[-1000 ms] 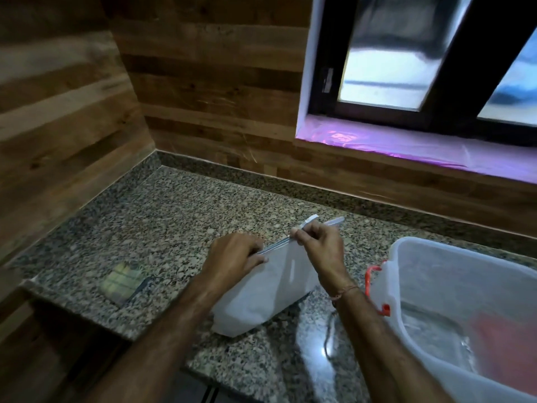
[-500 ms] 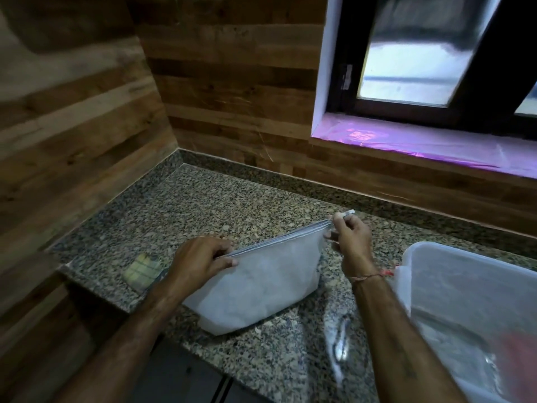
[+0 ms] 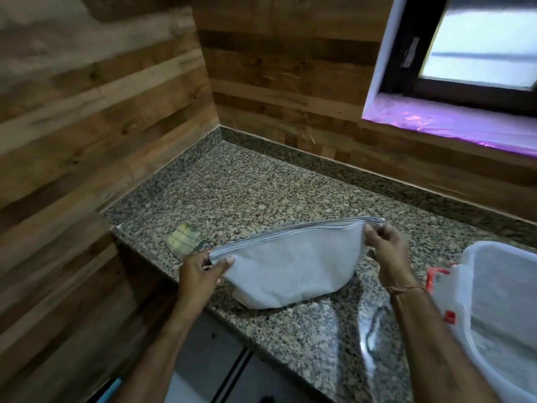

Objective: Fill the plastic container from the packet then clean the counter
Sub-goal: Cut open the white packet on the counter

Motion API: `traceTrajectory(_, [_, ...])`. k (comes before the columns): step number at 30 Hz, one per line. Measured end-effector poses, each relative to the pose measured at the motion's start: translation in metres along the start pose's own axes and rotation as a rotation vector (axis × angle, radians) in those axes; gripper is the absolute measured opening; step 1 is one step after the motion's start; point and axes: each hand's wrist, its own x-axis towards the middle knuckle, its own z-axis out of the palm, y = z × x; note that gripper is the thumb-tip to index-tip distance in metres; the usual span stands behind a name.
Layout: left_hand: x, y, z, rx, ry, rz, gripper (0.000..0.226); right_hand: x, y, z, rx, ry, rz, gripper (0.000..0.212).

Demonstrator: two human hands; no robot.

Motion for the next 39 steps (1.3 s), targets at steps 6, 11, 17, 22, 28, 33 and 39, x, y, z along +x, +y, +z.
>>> traceTrajectory(6, [0.034, -0.001, -0.004, -0.123, 0.052, -0.017, 0.034, -0.001, -0.010, 0.005, 0.026, 0.106, -0.019, 0.027])
traceTrajectory(11, [0.025, -0.025, 0.006, -0.221, -0.105, -0.080, 0.008, -0.010, 0.006, -0.003, -0.035, 0.070, 0.075, 0.024])
traceTrajectory(17, [0.028, -0.032, 0.025, -0.239, 0.001, -0.093, 0.008, -0.023, 0.023, 0.001, -0.134, 0.046, 0.092, 0.021])
traceTrajectory(22, [0.045, -0.033, 0.016, -0.280, 0.004, -0.076, 0.006, -0.028, 0.015, 0.004, -0.099, 0.119, 0.011, 0.015])
traceTrajectory(28, [0.050, -0.029, 0.001, -0.237, -0.091, 0.002, 0.034, -0.035, 0.026, 0.000, -0.138, 0.137, 0.040, 0.016])
traceTrajectory(33, [0.052, -0.031, -0.009, -0.198, -0.138, 0.025, 0.029, -0.035, 0.024, -0.012, -0.109, 0.040, 0.101, 0.031])
traceTrajectory(39, [0.049, -0.025, -0.012, -0.282, -0.225, -0.015, 0.019, -0.041, 0.025, -0.010, 0.147, 0.001, 0.346, 0.017])
